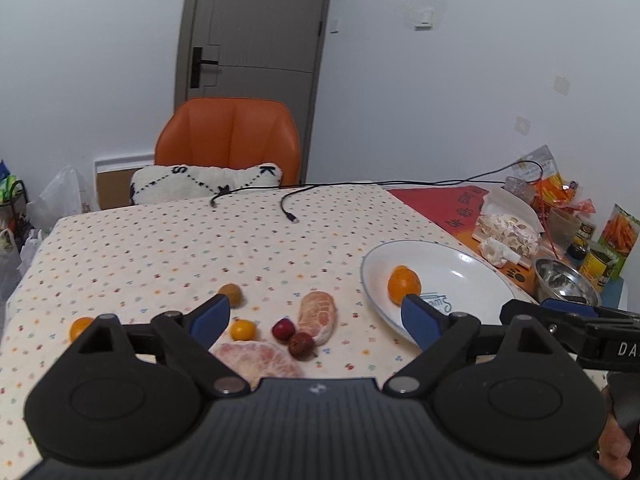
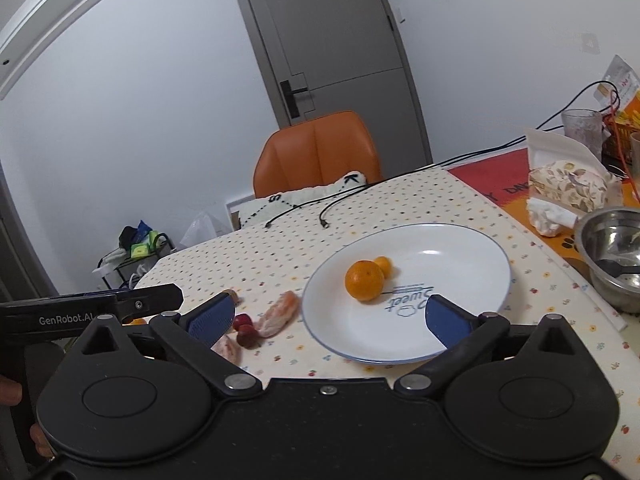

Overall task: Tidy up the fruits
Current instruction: 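Move both tools back toward the remaining fruits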

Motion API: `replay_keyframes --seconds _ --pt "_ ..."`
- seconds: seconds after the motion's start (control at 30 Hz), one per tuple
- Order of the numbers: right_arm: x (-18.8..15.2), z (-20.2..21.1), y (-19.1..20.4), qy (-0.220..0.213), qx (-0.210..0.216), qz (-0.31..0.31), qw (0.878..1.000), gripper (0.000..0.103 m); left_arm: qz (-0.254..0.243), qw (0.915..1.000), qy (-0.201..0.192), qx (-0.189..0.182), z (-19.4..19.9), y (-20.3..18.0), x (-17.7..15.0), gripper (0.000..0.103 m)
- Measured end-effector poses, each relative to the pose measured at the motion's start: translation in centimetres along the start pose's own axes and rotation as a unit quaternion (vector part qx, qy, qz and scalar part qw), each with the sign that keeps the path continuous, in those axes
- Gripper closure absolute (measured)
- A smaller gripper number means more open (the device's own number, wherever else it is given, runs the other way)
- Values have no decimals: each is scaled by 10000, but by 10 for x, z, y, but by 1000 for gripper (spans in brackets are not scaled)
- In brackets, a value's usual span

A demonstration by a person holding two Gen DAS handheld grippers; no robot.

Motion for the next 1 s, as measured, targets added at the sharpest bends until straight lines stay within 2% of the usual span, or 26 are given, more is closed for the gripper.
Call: replay_keyframes --seconds 0.83,1.0 --pt "-13 -19 38 224 192 212 9993 0 490 9981 45 366 19 71 -15 12" --pt "-17 -26 40 328 235 166 9990 0 600 9978 13 293 20 81 -19 12"
Point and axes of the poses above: each gripper's, at about its wrist camera, not at the fingertips, and z roughly against the way its jaws point, y to its left, x to its top, the point moved 5 cm from there along -z, roughly the way its jaws point, and after that the axes turned 6 degrees about x, right-handed, at the moved point
